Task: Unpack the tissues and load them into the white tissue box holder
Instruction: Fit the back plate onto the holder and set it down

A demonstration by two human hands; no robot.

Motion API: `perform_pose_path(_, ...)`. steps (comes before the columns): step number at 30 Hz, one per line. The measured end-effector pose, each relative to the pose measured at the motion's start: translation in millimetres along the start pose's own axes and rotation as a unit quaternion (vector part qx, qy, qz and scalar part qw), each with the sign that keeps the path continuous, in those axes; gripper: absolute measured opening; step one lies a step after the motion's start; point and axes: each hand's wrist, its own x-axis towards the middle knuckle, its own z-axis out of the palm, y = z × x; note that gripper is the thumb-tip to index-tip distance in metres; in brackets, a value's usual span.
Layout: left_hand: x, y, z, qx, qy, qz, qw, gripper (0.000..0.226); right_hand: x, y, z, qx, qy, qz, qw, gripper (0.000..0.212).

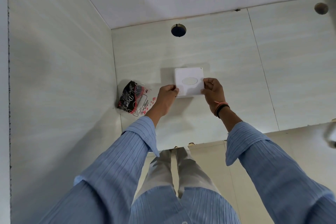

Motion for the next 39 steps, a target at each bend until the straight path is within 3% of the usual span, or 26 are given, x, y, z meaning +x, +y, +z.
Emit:
perform_pose_path(8,12.5,-7.9,4.3,0.043,0.029,0.012,0.999,0.013,7.3,2.6,0.8,-0.063,-0.001,-0.018,0.998,0.046)
perform_pose_path(16,18.0,-12.9,6.5,0.072,0.056,0.011,0.996,0.040,7.6,-0.3,2.7,-0.094,0.005,-0.038,0.995,0.047)
perform_pose_path(24,10.7,-8.2,6.5,0.092,0.053,0.001,0.994,0.034,6.0,-2.4,3.4,-0.115,0.003,-0.045,0.992,0.048)
perform_pose_path(28,-9.1,12.3,5.5,0.128,0.061,0.026,0.990,0.012,2.0,-1.3,4.7,-0.116,0.018,-0.040,0.992,0.048)
perform_pose_path(30,-14.8,20.7,-7.3,0.176,0.145,0.106,0.968,0.016,-5.0,0.9,5.7,-0.122,0.049,-0.033,0.991,0.050)
perform_pose_path(32,-13.8,25.5,-29.7,0.281,0.263,0.183,0.905,0.027,-16.0,4.8,7.1,-0.127,0.096,-0.018,0.987,0.048)
perform_pose_path(33,-12.9,27.4,-43.0,0.342,0.306,0.180,0.870,0.035,-21.6,7.6,8.4,-0.124,0.123,-0.010,0.985,0.046)
perform_pose_path(34,-11.4,27.5,-56.7,0.390,0.328,0.144,0.849,0.044,-27.1,10.4,9.9,-0.114,0.147,0.000,0.983,0.044)
perform_pose_path(36,-13.5,27.2,-81.4,0.436,0.318,0.048,0.841,0.055,-36.6,17.5,15.6,-0.091,0.181,0.040,0.978,0.038)
perform_pose_path(39,-25.3,21.7,-104.8,0.443,0.296,-0.022,0.846,0.047,-48.5,32.6,30.6,-0.054,0.147,0.124,0.980,0.028)
